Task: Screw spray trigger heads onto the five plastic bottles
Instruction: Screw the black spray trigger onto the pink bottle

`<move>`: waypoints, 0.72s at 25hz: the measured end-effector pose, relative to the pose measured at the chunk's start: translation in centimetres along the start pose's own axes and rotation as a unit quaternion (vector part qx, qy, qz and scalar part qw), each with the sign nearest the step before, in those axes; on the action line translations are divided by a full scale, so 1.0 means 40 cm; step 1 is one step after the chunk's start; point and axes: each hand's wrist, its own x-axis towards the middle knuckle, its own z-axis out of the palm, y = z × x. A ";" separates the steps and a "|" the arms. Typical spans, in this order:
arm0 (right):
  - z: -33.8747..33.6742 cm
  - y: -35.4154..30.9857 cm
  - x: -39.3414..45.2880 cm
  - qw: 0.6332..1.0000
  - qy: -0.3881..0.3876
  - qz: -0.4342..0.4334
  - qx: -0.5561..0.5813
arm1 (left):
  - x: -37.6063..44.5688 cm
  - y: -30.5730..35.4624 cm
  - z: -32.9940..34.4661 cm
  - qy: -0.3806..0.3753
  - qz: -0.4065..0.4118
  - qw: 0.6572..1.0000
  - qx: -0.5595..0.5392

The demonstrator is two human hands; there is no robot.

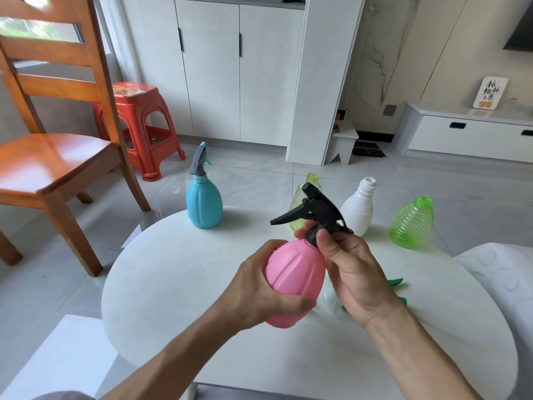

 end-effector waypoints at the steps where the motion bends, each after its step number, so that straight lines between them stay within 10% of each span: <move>1: 0.010 0.006 -0.002 1.000 0.018 -0.005 -0.014 | -0.002 -0.005 0.011 0.026 0.006 1.000 0.007; 6: 0.009 -0.006 0.002 0.998 0.020 -0.037 -0.049 | 0.011 0.007 0.012 0.059 0.035 0.997 0.029; 12: -0.034 -0.060 -0.003 0.981 -0.192 0.028 -0.017 | 0.031 0.018 -0.035 -0.175 0.036 0.983 -0.037; 18: 0.002 -0.028 -0.016 0.995 -0.043 -0.039 -0.080 | 0.029 -0.003 -0.026 -0.103 0.045 0.993 -0.038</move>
